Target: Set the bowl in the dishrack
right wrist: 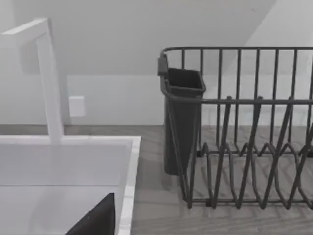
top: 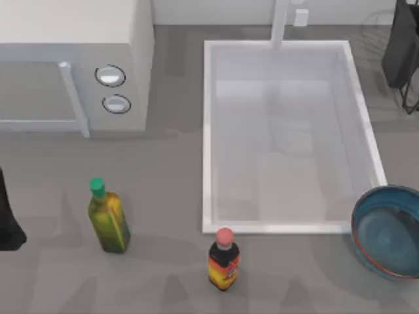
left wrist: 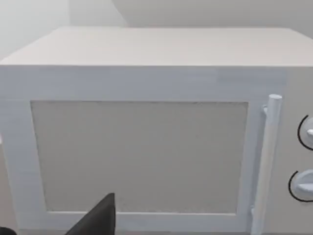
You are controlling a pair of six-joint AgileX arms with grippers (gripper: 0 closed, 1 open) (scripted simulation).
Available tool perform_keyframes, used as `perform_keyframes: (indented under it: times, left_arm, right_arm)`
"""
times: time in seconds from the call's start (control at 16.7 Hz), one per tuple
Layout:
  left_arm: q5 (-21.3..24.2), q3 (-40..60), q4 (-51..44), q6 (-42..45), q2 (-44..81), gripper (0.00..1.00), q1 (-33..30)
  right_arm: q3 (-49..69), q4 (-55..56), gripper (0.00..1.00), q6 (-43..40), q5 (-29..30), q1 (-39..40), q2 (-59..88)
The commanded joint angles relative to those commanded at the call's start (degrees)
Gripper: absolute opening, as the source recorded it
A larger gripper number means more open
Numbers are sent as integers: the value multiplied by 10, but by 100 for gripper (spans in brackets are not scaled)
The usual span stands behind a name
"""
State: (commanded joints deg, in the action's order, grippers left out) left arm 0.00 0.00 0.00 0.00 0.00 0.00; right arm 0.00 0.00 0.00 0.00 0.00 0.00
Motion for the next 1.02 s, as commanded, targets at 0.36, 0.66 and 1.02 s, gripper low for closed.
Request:
perform_keyframes:
  times: [0.36,0.66,1.02]
  left_arm:
    - [0,0,0,0,0,100,0]
    - [0,0,0,0,0,100,0]
    - [0,0,0,0,0,100,0]
  right_arm:
    - [59,-59,100,3,-3,4,62]
    - [217,-230,100,9,-8,13,276]
    - [428,-461,100,18,-10,18,592]
